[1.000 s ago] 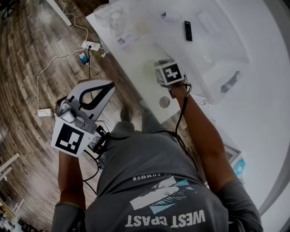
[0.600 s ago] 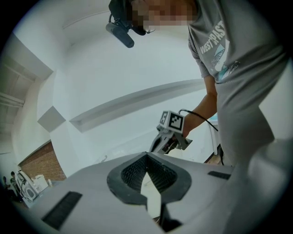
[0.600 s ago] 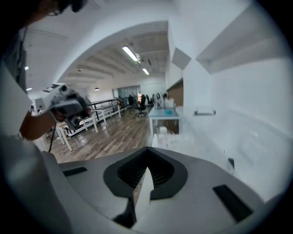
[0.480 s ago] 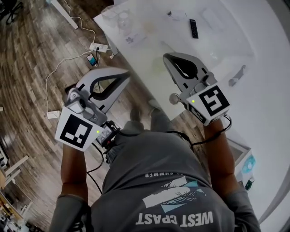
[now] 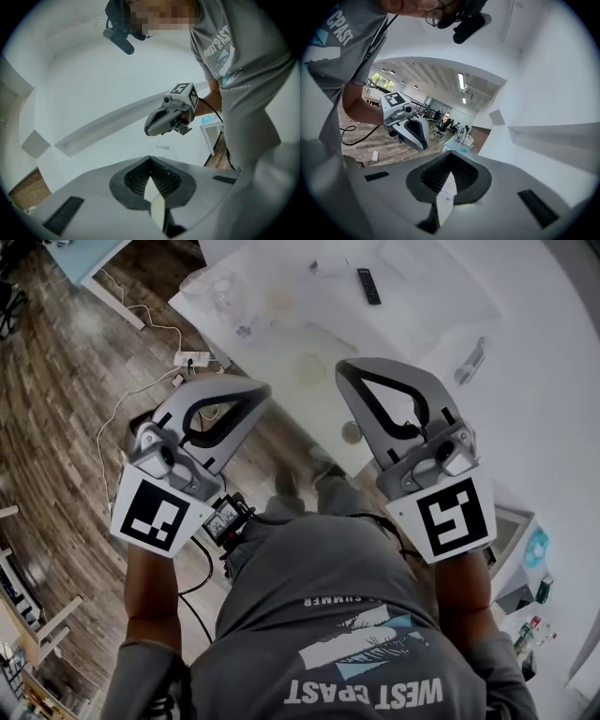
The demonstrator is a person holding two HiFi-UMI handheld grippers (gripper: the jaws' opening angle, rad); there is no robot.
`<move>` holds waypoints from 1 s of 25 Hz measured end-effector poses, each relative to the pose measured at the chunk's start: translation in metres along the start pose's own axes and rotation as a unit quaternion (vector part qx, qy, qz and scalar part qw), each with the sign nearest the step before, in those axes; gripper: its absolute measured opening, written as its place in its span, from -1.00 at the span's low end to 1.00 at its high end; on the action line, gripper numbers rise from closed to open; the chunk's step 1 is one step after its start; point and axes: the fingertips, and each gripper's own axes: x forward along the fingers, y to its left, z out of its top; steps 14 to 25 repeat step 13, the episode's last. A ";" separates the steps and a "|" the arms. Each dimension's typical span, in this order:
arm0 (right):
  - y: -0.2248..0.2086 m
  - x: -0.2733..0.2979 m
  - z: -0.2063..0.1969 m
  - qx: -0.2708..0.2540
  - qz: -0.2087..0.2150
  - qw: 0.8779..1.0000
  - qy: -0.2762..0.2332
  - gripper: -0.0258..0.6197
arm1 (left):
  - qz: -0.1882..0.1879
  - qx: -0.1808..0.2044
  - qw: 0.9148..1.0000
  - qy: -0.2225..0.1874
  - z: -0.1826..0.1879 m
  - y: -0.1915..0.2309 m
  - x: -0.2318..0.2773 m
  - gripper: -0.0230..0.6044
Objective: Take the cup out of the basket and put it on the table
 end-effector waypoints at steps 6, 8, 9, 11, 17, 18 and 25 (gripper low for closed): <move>0.002 -0.040 0.008 -0.003 -0.028 1.000 0.001 -0.89 | -0.022 0.018 0.999 -0.014 0.023 -0.017 0.012 -0.90; 0.004 -0.055 0.011 -0.005 -0.035 0.999 -0.002 -0.89 | -0.026 0.025 0.999 -0.018 0.032 -0.025 0.013 -0.90; 0.006 -0.062 0.013 -0.006 -0.037 0.999 -0.003 -0.89 | -0.027 0.027 0.999 -0.019 0.037 -0.030 0.013 -0.90; 0.011 -0.077 0.016 -0.006 -0.040 0.999 -0.005 -0.89 | -0.029 0.029 0.999 -0.019 0.047 -0.040 0.013 -0.90; 0.017 -0.092 0.019 -0.006 -0.041 0.999 -0.007 -0.89 | -0.030 0.031 0.999 -0.019 0.056 -0.052 0.013 -0.90; 0.017 -0.092 0.019 -0.006 -0.041 0.999 -0.007 -0.89 | -0.030 0.031 0.999 -0.019 0.056 -0.052 0.013 -0.90; 0.017 -0.092 0.019 -0.006 -0.041 0.999 -0.007 -0.89 | -0.030 0.031 0.999 -0.019 0.056 -0.052 0.013 -0.90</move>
